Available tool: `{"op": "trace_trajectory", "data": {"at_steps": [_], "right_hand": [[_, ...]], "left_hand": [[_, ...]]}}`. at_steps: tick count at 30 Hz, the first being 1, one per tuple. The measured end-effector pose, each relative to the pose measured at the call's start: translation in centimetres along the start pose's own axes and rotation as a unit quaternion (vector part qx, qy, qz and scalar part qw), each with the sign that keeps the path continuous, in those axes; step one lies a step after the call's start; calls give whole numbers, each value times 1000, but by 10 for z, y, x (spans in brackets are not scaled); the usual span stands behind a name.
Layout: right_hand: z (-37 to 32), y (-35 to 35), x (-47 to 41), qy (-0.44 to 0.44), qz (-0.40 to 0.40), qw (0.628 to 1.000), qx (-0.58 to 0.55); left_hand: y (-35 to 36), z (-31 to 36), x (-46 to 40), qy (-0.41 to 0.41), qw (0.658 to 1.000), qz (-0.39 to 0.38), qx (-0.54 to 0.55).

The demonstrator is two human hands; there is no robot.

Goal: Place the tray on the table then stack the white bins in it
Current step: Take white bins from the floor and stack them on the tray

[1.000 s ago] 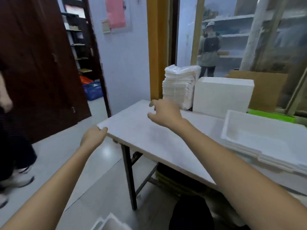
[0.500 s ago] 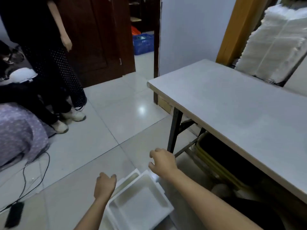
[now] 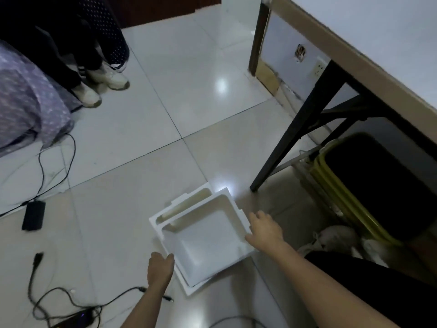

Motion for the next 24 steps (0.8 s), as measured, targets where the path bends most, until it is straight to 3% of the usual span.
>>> {"op": "trace_trajectory", "data": {"at_steps": [14, 24], "right_hand": [[11, 61, -55, 7, -105, 992, -68], [27, 77, -65, 27, -131, 985, -109]], "left_hand": [[48, -23, -33, -72, 994, -44, 74], [57, -25, -55, -96, 986, -36, 133]]}}
Point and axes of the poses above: each hand's wrist, its own x-axis away from the middle knuckle, its own y-axis out of the palm, z = x × y, the point moved 3 cm from there along -x, towards the middle knuckle, and after that the axes turned 5 degrees about y, right-handed, at the moved point
